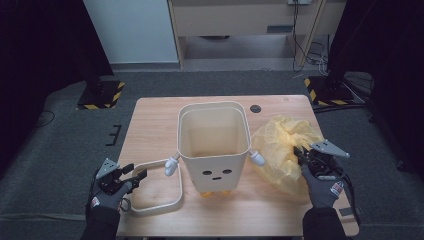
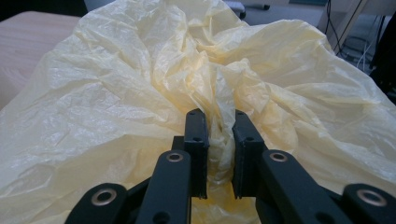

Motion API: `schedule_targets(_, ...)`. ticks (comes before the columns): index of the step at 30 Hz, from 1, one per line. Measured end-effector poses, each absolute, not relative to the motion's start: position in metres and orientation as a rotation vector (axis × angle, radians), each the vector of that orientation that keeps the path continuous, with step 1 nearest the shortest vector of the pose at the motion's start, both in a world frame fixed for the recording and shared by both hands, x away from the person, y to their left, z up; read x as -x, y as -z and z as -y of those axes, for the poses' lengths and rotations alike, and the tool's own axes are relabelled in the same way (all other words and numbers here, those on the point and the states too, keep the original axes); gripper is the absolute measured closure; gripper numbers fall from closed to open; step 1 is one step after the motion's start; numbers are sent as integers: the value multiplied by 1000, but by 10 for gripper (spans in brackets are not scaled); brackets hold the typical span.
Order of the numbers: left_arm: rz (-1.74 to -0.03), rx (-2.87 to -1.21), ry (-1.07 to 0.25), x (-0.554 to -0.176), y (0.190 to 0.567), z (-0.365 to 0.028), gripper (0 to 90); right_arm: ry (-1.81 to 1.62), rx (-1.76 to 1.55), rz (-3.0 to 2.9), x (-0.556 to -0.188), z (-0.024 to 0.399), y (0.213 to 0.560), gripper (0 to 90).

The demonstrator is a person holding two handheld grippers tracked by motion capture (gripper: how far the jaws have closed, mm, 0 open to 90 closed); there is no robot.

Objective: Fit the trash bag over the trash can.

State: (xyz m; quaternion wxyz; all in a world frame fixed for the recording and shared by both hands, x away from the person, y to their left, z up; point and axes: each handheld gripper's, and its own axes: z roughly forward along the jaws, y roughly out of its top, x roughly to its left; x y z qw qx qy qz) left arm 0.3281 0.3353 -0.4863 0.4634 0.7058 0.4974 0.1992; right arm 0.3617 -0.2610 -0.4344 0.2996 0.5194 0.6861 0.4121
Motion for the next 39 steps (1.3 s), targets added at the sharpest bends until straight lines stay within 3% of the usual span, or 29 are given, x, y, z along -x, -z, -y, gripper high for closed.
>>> schedule_targets(11, -1218, -1743, -492, -330, 487, -335, 331, -1112, -1325, -1738, -357, 264, 404, 792)
schedule_targets(23, -1217, -1745, -488, -330, 487, -335, 331, -1187, -1212, -1564, -346, 265, 345, 787)
schedule_targets(39, -1218, -1749, -483, -330, 488, -334, 331, -1273, -1041, -1377, -307, 247, 278, 779)
